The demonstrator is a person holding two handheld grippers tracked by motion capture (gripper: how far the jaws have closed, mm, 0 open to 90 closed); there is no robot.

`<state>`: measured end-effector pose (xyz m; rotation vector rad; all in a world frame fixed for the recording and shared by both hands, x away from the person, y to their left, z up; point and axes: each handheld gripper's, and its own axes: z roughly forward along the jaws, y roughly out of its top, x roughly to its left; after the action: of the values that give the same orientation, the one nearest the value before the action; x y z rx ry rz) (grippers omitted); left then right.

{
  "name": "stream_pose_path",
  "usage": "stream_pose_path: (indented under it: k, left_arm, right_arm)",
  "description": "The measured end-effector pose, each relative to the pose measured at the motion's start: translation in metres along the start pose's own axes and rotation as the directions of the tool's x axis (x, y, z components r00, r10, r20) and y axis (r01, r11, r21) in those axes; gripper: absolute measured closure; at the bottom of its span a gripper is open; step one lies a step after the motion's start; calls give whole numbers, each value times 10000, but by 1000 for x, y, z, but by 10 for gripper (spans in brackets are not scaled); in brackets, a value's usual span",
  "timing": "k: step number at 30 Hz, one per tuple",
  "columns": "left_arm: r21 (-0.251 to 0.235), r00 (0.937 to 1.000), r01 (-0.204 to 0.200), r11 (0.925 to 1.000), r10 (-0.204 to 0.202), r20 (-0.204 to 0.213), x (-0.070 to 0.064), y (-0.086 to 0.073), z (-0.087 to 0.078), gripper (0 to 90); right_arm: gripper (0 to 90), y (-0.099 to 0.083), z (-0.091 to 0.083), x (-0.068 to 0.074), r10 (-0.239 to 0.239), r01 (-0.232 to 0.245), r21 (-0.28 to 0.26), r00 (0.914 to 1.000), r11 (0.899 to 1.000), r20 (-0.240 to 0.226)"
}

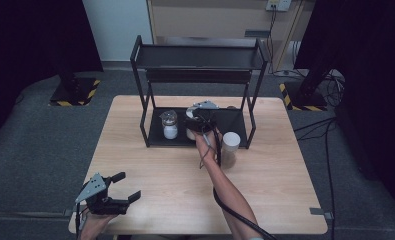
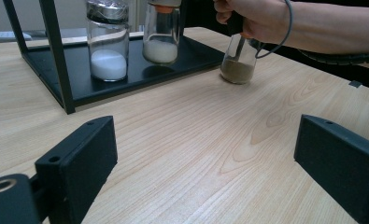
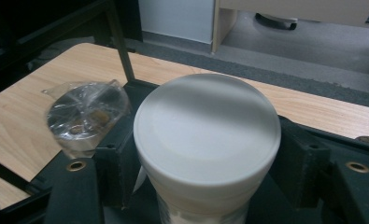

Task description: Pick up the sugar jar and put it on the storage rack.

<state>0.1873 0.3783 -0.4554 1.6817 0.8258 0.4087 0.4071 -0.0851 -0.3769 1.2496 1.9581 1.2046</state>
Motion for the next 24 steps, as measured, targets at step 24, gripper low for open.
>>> stream_pose_path:
  k: [24]
  left_arm:
    - [5,10000,-65,10000,65,-15,-1,0,0,52]
  right_arm:
    - [300,-2,9,-4,575,-577,153,9982,9982,149]
